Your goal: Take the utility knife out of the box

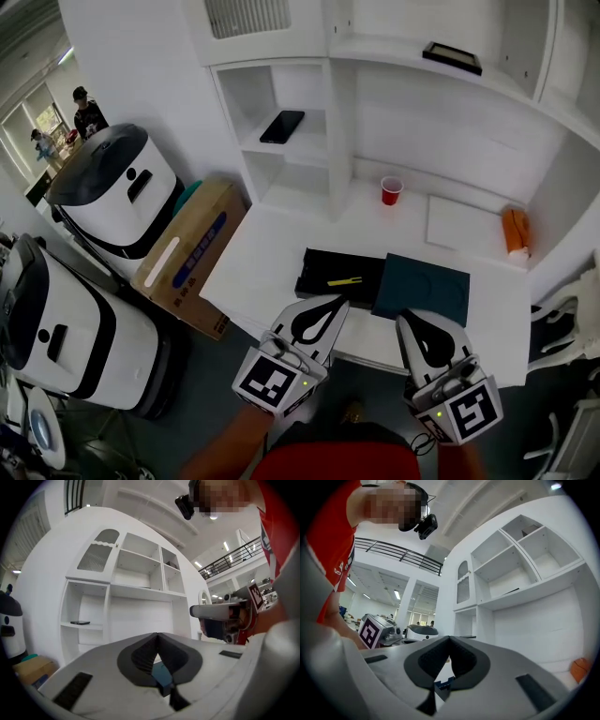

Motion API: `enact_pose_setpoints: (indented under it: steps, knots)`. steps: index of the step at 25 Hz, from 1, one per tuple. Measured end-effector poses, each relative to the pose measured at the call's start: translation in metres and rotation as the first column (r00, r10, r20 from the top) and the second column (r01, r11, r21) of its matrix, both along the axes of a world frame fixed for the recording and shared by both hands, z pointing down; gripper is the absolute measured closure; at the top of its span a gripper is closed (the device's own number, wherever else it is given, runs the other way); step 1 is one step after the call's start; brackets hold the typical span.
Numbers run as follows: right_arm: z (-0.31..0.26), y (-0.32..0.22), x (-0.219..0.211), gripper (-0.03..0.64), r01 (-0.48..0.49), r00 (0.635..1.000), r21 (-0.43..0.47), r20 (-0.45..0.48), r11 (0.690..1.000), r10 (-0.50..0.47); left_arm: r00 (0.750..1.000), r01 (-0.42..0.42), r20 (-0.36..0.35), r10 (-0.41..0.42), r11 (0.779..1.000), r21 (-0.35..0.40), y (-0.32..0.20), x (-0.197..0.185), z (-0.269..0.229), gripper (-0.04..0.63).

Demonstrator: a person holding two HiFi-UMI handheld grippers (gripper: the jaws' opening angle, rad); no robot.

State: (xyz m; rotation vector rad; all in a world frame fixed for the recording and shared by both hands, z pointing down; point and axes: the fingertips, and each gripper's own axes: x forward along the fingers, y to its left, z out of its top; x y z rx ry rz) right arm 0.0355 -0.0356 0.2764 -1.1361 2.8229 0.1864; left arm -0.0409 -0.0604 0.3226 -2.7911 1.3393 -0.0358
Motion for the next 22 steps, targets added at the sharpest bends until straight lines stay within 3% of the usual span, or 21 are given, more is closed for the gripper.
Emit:
enact_pose_setpoints:
  steps: [8, 14, 17, 22]
  knots:
    - [0.009, -0.047, 0.000, 0.621, 0.015, 1.000, -0.031, -0.014, 0.999, -0.015, 0.999, 0.010, 0.049, -0.008, 0.999, -0.038, -0.045, 0.003, 0.016, 0.578]
    - [0.017, -0.073, -0.001, 0.621, -0.040, 0.999, -0.057, -0.031, 0.998, 0.038, 0.972, -0.090, 0.209, 0.109, 0.991, -0.097, -0.086, 0.008, 0.050, 0.578]
    - [0.018, -0.080, 0.001, 0.621, -0.070, 0.997, -0.060, -0.035, 0.996, 0.068, 0.915, -0.191, 0.326, 0.239, 0.966, -0.173, -0.102, 0.016, 0.079, 0.578]
    - [0.022, -0.085, 0.010, 0.621, -0.120, 0.992, -0.067, -0.046, 0.991, 0.117, 0.775, -0.287, 0.464, 0.429, 0.893, -0.347, -0.118, 0.023, 0.132, 0.564]
